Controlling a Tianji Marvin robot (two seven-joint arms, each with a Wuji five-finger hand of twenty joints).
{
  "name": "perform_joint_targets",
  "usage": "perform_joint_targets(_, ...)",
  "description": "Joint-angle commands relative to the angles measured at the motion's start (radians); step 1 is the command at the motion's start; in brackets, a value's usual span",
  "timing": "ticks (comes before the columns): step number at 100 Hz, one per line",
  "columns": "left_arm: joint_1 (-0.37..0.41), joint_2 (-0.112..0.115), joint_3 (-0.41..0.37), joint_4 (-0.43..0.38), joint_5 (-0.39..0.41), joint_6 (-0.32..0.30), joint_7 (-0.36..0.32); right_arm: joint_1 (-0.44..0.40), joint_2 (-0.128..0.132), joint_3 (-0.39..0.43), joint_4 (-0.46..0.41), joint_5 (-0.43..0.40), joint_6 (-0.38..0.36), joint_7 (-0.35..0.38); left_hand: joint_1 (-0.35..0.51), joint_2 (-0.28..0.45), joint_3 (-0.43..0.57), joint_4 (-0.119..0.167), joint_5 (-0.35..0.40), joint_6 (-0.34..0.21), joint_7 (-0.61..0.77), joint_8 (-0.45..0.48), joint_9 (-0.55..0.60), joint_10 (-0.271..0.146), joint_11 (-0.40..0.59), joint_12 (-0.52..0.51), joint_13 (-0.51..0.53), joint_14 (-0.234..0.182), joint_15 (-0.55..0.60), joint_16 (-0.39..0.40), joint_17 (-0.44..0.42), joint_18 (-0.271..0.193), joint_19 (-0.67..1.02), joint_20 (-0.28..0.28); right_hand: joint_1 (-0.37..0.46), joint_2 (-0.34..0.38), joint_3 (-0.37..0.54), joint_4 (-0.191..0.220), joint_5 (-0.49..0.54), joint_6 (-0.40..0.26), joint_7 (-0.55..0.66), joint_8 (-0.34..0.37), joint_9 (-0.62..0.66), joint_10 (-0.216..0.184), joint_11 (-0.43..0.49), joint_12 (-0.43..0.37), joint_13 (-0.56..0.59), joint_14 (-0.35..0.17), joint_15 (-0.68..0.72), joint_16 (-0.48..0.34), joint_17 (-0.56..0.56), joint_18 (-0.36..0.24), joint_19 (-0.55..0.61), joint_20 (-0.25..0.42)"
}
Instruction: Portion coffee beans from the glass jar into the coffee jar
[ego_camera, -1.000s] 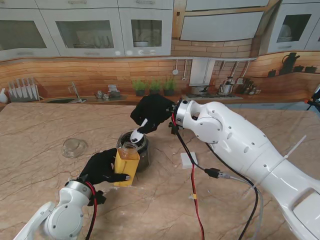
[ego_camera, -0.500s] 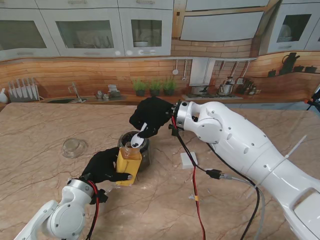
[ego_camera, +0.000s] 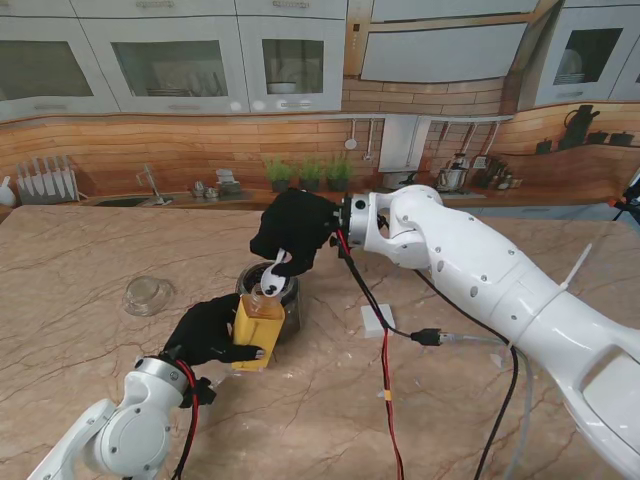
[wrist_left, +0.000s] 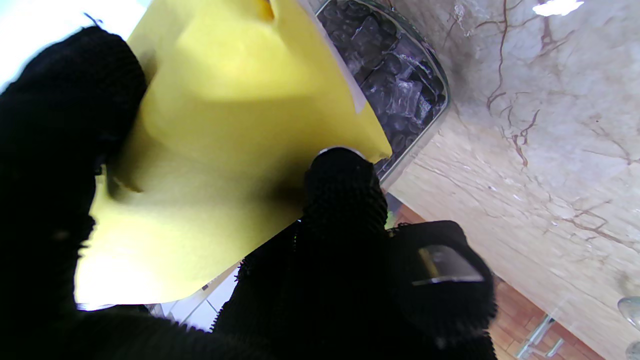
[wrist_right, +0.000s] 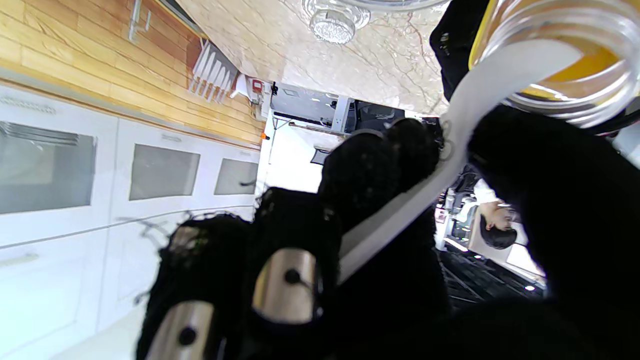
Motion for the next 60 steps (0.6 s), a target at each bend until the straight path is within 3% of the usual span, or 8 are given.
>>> perform_joint_targets(1,0.005,-0.004,-0.004,-0.001,-0.003,-0.001,0.001,0.017,-0.011,-0.009,0.003,-0.002,-0.008,-0.003,0.176,0.154,0.445,0.223,0.107,-0.246,0.22,0.061,0.126,-0.105,0.143,0.053,-0.008,0.035,0.002,0.003,0.015,-0.041,0.127,0.015,0.073,0.001,0.084,-0.017,0.029,0.016,0.047,0.031,0.076,0.061,0.036,0.011,-0.001,-0.018,0.115,0.037,0.039,-0.226,0.295,0.027)
perform_joint_targets(38,0.015,-0.005,-0.015,-0.005,-0.009,-0.013,0.006,0.082,-0.019,-0.096,0.03,-0.102,-0.015,-0.162,0.177,0.153,0.445,0.225,0.108,-0.245,0.221,0.061,0.127,-0.105,0.144,0.053,-0.008,0.036,0.004,0.004,0.015,-0.042,0.127,0.015,0.075,-0.003,0.096,-0.026,0.021,0.019,0.055,0.025,0.071,0.06,0.038,0.01,-0.001,-0.021,0.113,0.036,0.039,-0.229,0.292,0.024)
perform_joint_targets(60,0.022,-0.006,-0.022,-0.009,-0.013,-0.018,0.009,0.139,-0.013,-0.175,0.038,-0.183,0.001,-0.306,0.176,0.153,0.446,0.226,0.109,-0.246,0.222,0.062,0.128,-0.104,0.145,0.054,-0.007,0.036,0.004,0.004,0.015,-0.043,0.127,0.015,0.078,-0.007,0.107,-0.029,0.016,0.023,0.061,0.02,0.069,0.061,0.039,0.009,-0.001,-0.022,0.11,0.035,0.038,-0.231,0.289,0.023)
